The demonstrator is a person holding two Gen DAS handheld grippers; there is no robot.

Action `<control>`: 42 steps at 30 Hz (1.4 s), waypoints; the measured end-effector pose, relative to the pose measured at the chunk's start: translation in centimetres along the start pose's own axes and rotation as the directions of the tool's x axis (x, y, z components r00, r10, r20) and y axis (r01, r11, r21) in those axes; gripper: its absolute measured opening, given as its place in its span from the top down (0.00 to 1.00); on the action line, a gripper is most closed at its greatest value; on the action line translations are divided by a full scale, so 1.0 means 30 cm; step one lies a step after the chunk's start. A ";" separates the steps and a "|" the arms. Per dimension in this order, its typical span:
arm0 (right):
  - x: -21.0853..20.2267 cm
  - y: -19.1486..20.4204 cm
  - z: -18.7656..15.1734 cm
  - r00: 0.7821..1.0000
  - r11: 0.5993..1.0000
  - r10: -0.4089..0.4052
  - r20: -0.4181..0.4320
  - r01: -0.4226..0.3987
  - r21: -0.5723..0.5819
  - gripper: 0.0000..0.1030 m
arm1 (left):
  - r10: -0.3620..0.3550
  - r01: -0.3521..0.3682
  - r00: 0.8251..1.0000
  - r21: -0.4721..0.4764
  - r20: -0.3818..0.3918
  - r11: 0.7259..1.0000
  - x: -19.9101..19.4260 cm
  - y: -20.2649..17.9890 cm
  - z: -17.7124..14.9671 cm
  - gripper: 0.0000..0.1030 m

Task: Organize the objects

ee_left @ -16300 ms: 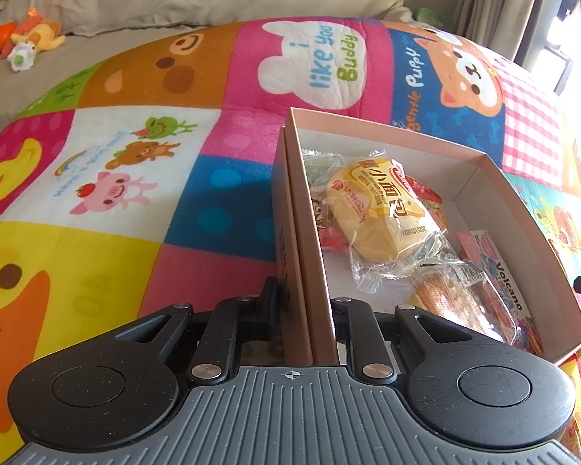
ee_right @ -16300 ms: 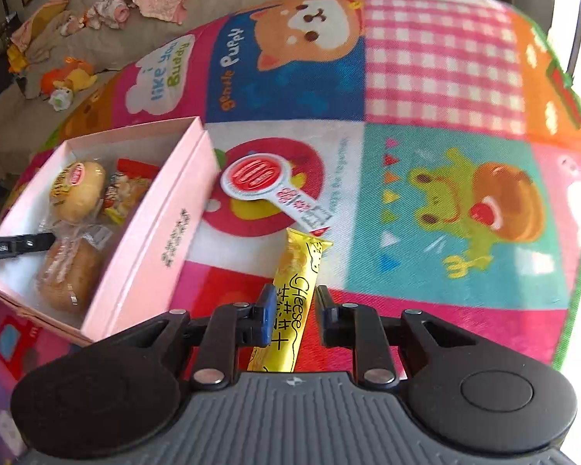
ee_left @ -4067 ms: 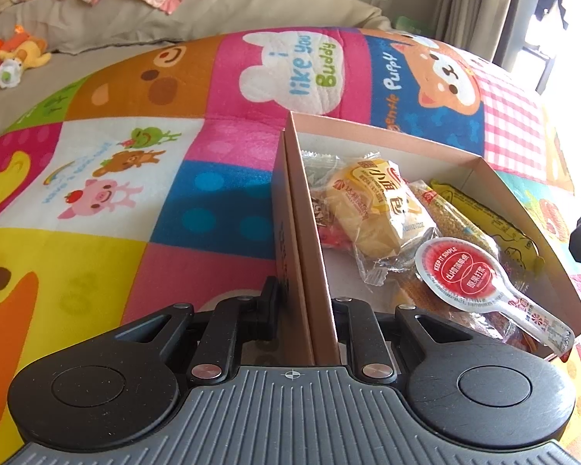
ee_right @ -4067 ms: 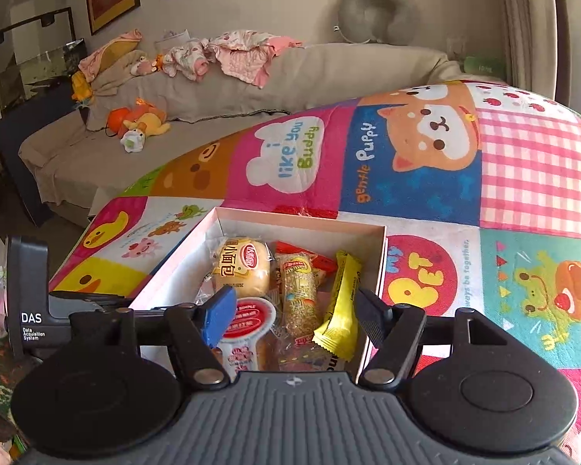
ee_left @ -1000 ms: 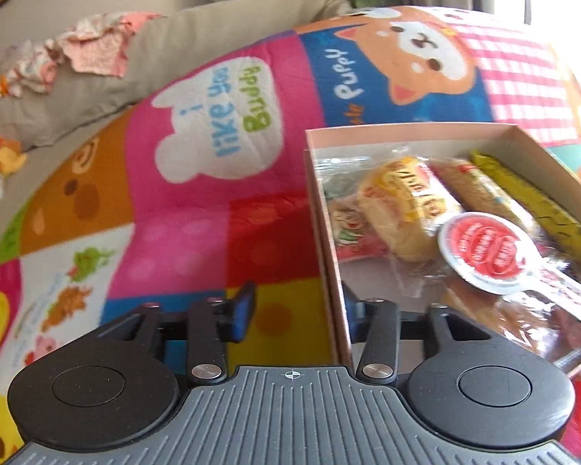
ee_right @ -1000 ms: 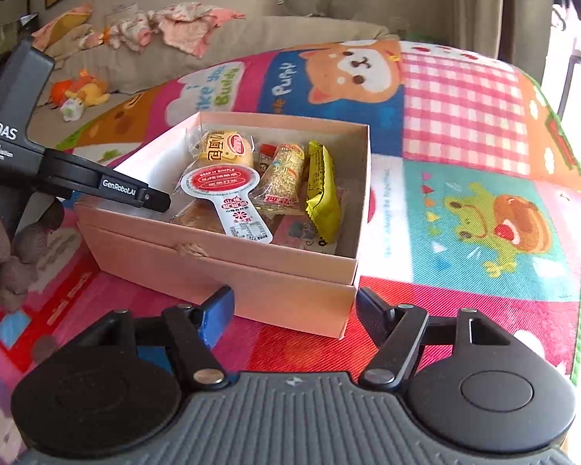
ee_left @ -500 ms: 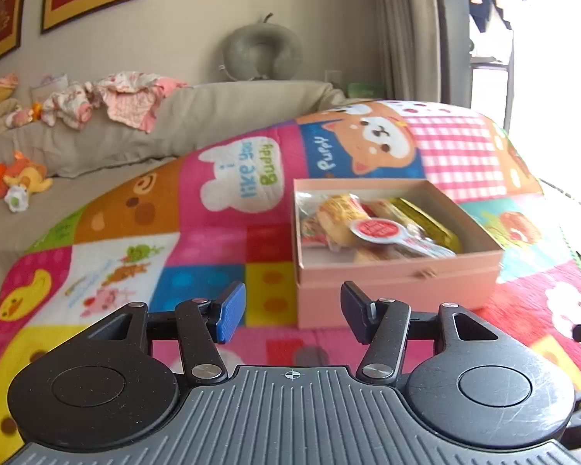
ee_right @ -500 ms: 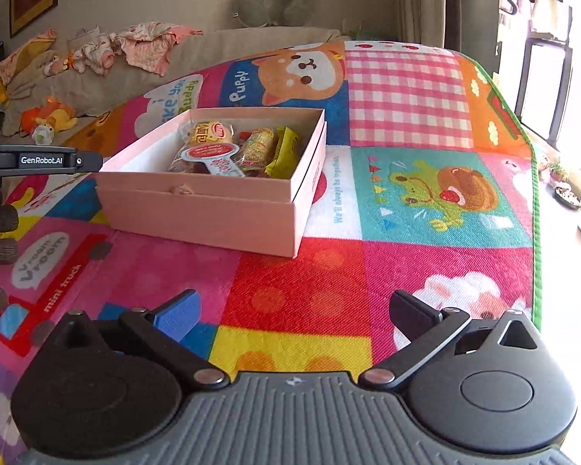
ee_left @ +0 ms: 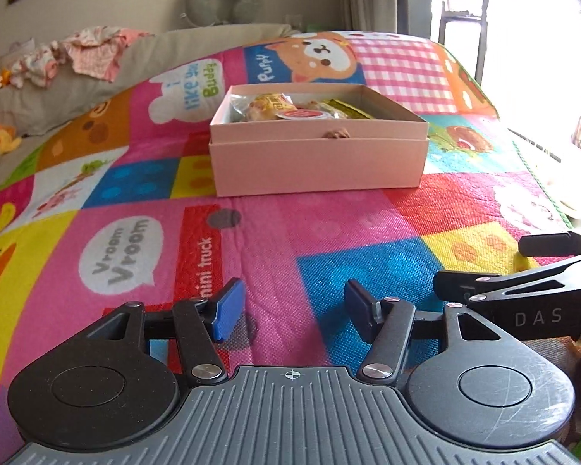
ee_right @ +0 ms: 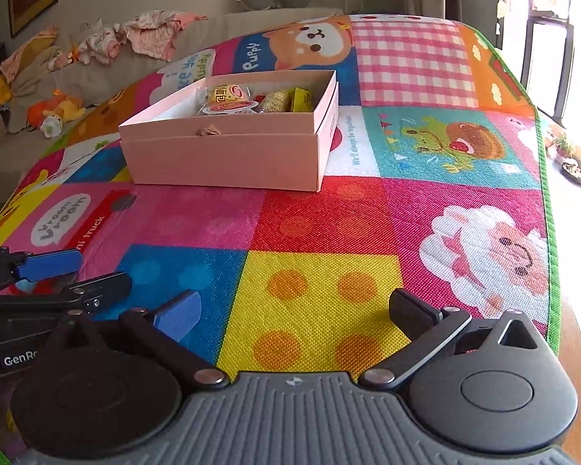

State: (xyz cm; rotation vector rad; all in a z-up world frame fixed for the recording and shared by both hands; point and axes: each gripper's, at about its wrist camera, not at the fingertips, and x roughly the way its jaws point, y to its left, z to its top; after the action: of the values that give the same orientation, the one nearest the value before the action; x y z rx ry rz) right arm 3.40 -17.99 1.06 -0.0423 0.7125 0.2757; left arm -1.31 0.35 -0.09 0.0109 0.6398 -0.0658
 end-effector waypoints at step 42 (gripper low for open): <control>0.004 0.036 -0.018 0.994 0.994 -0.104 0.026 0.103 0.022 0.00 | 0.009 -0.009 1.000 -0.025 0.000 1.000 0.013 -0.006 0.003 0.37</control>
State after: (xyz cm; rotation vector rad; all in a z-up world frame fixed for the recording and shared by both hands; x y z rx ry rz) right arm 2.86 -16.97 0.62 -0.0559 0.6838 0.1695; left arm -0.95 0.13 -0.25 -0.0106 0.6408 -0.0488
